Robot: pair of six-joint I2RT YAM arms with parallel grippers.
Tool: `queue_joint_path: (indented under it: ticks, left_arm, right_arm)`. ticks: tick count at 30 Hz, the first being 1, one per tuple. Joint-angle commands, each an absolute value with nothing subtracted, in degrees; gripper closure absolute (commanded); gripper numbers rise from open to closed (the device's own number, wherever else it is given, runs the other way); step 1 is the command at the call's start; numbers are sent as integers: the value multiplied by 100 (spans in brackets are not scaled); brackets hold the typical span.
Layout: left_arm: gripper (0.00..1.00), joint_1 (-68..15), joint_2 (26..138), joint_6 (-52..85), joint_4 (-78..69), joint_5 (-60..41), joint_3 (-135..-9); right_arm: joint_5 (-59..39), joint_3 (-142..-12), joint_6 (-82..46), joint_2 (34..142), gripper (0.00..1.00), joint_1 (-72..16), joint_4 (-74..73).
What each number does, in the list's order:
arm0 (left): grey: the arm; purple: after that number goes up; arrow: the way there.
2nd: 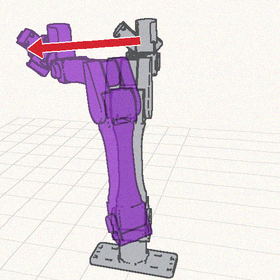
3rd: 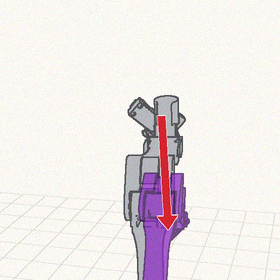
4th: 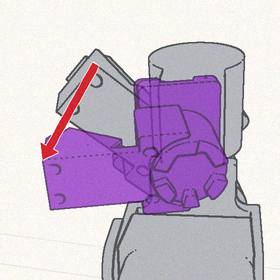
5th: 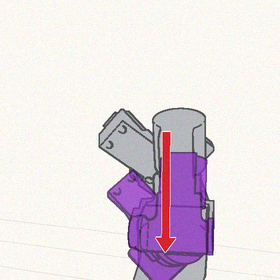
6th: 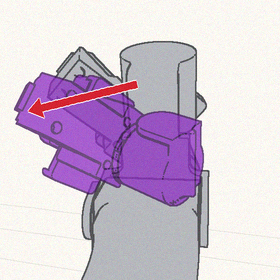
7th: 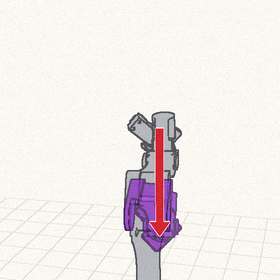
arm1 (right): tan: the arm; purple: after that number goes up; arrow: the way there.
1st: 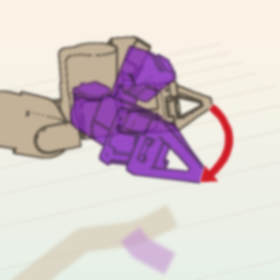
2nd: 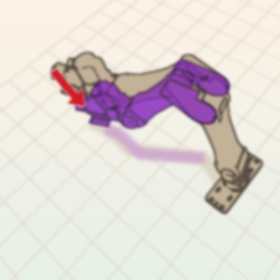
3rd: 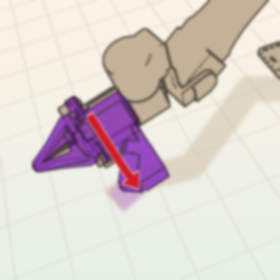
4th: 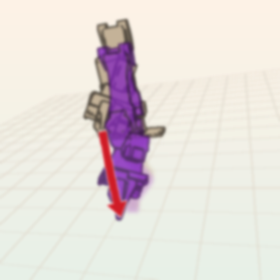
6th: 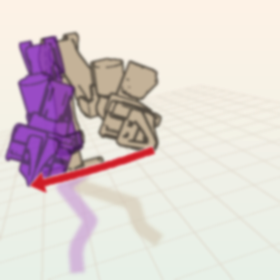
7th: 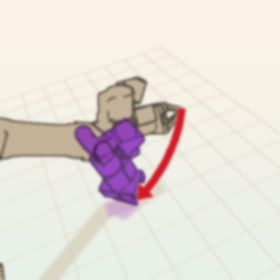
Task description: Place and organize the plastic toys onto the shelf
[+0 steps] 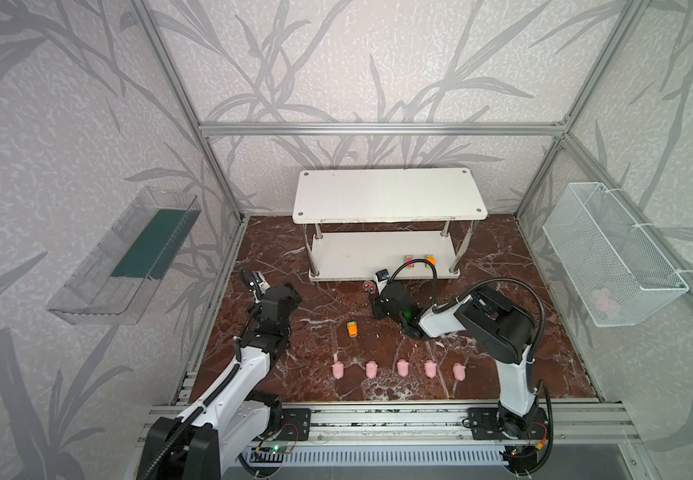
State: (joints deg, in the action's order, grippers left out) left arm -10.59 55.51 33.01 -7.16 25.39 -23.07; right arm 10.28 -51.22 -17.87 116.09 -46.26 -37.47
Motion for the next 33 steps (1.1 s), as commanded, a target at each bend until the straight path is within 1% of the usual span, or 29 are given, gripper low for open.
queue_joint_path:
  ticks: [1,9,17,23,28,33]
  left_arm:
    - [11,-1037,5581,3327,-642,2645,-2285]
    - [11,-1037,5618,3298,-631,2650,-2315]
    - [11,-1037,5626,3289,-607,2685,-2312]
    - [11,-1037,5646,3287,-611,2714,-2304]
    - [11,-1038,5687,3285,-626,2715,-2304]
    - [11,-1042,5695,3293,-638,2720,-2287]
  right_arm:
    - [1050,-5075,-1677,11606,52,-4658,-3738]
    - [1296,-5313,-1458,11845,51,-4649,-3853]
    - [1254,-5592,-1290,12079,53,-4632,-3893]
    - [1276,-5647,-1288,12110,63,-4632,-3881]
    - [1300,-5553,-1284,12094,77,-4632,-3952]
    - [1336,-5466,-1292,12076,82,-4632,-4006]
